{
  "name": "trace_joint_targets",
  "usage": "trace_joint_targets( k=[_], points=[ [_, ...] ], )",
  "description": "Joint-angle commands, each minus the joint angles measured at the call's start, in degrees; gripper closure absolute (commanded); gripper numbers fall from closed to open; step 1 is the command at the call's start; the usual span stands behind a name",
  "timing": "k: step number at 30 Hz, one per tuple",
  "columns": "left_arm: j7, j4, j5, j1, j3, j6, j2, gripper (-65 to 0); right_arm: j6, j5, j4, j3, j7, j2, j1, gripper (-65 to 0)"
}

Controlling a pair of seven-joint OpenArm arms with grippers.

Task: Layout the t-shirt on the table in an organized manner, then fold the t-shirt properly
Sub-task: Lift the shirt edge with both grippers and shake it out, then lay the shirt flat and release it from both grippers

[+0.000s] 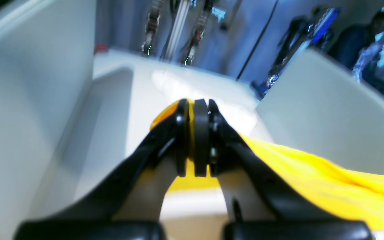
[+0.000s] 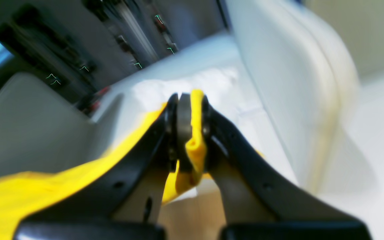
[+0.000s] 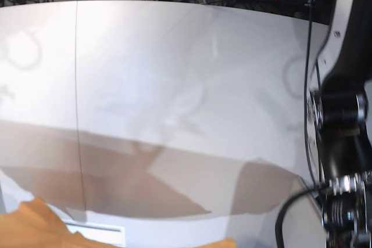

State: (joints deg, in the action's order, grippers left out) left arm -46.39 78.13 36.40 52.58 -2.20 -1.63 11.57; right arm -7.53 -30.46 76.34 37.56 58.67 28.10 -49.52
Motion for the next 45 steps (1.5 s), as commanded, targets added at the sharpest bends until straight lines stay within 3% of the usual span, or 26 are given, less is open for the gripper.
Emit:
trace_joint_targets(
  k=[1, 5, 8, 10, 13, 16, 18, 22, 34, 40, 45],
  points=[
    [0.37, 3.32, 0.21, -0.84, -1.01, 0.27, 0.34, 0.0, -0.69, -1.41, 2.92, 2.57, -0.52, -0.19, 2.09, 0.0],
    [-0.77, 10.53, 0.21, -17.63, -2.68, 0.27, 1.66, 0.0, -1.22, -1.50, 7.49, 14.00, -0.17, -5.99, 20.11, 0.0],
    [-0.77, 14.58, -0.23, -29.76, -2.77, 0.27, 2.18, 0.0, -6.49, -1.50, 7.05, 19.01, -2.19, -10.56, 31.19, 0.0],
    [-0.69, 15.81, -0.23, -36.18, -2.77, 0.27, 2.98, 0.0, -8.16, -1.32, 5.38, 19.71, -5.36, -13.20, 37.08, 0.0],
    [0.11, 15.45, -0.31, -44.09, -2.77, 0.27, 3.24, 0.0, -8.34, -1.32, 0.81, 19.63, -10.37, -14.87, 43.85, 0.0],
    [4.68, 14.05, -0.31, -52.01, -2.77, 0.27, 4.12, 0.0, -8.51, -1.32, -4.99, 19.63, -14.59, -15.31, 49.12, 0.0],
    [7.31, 13.78, -0.31, -56.23, -2.77, 0.27, 4.73, 0.0, -10.98, -1.41, -7.98, 19.71, -16.61, -15.31, 52.29, 0.0],
    [9.69, 13.87, -0.31, -61.85, -2.77, 0.27, 6.49, 0.0, -15.72, -1.41, -10.88, 20.07, -17.49, -15.39, 56.24, 0.0],
    [12.24, 13.87, -0.31, -71.70, -2.77, 0.27, 11.68, 0.0, -15.99, -1.32, -6.58, 19.71, -17.66, -20.40, 64.95, 0.0],
    [12.33, 13.78, -0.31, -74.86, -2.86, 0.27, 11.77, 0.0, -15.99, -1.06, -3.50, 19.63, -17.40, -21.37, 66.35, 0.0],
    [12.33, 13.78, -0.31, -77.50, -6.81, 0.27, 11.15, 0.0, -15.99, -0.97, -2.97, 19.63, -17.40, -21.46, 67.14, 0.0]
  ],
)
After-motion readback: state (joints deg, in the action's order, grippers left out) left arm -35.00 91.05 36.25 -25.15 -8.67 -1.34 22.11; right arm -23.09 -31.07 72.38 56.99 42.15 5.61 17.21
